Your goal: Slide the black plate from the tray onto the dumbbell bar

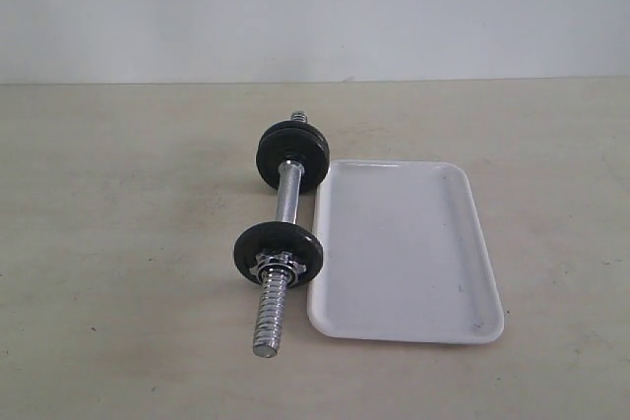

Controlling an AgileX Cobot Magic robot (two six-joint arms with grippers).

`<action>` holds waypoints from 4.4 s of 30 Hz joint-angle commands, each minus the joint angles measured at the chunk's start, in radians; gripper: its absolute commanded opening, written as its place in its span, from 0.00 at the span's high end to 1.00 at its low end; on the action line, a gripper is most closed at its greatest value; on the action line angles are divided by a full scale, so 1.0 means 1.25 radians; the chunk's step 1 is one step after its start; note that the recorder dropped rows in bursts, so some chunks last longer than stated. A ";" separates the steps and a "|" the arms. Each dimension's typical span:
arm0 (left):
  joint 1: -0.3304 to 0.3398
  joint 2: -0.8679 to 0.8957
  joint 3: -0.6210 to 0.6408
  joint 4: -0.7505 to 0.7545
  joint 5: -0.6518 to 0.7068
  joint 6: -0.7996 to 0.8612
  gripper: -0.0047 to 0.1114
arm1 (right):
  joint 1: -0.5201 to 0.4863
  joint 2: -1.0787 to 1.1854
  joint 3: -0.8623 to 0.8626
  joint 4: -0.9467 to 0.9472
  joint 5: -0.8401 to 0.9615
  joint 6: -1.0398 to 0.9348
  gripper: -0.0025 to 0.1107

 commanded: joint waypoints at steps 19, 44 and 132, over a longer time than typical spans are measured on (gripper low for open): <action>0.004 0.000 0.586 -0.132 -0.719 -0.181 0.92 | 0.089 -0.014 0.699 0.036 -0.638 0.227 0.97; 0.004 0.000 0.750 -0.071 -0.723 -0.176 0.92 | 0.089 -0.014 1.042 0.051 -0.785 0.183 0.97; 0.004 0.000 0.750 -0.171 -0.883 -0.020 0.92 | -0.100 -0.014 1.042 0.041 -0.732 0.105 0.97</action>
